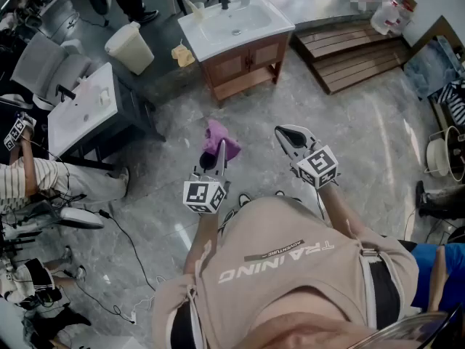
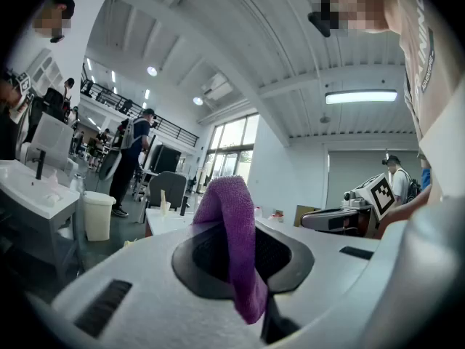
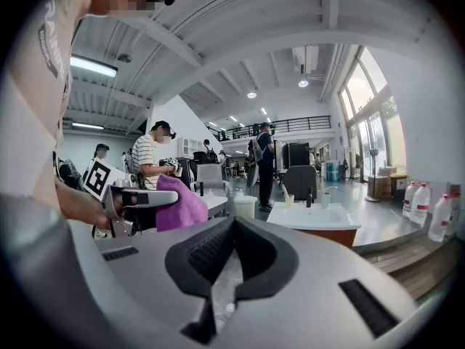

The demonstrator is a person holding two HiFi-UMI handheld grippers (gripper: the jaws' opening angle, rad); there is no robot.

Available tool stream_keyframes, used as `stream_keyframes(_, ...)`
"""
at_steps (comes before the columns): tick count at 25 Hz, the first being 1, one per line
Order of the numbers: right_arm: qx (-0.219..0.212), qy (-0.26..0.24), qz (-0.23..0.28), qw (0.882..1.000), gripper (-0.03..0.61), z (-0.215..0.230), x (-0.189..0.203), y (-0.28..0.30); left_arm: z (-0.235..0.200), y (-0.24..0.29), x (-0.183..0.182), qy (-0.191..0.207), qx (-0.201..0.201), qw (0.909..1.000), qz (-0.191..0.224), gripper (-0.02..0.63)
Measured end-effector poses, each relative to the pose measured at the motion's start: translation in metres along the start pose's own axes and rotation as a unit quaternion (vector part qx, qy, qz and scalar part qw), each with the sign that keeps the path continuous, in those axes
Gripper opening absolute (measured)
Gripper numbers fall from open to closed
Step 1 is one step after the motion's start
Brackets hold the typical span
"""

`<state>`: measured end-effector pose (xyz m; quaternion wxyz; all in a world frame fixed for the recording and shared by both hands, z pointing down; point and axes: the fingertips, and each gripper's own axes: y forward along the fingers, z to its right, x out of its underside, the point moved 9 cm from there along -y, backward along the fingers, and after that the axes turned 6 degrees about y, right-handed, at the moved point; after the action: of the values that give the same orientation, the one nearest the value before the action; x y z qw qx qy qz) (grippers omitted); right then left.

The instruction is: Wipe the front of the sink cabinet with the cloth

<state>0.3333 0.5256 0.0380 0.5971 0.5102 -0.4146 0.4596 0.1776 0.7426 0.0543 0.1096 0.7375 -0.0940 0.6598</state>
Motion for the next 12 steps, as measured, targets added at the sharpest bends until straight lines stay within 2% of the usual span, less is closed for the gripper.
stream_keyframes(4,0.001,0.014,-0.012,1.000,0.012,-0.005,0.007,0.021,-0.021,0.001,0.005,0.003,0.002,1.0000,-0.008,0.040)
stream_keyframes(8,0.012,0.013,0.003,1.000,0.012,-0.013,-0.001,0.041,-0.042,0.003,0.007,0.012,-0.003,0.9998,-0.013,0.040)
stream_keyframes(12,0.022,0.006,0.016,1.000,0.012,-0.018,-0.005,0.062,-0.061,0.006,0.011,-0.005,-0.002,0.9999,-0.010,0.040)
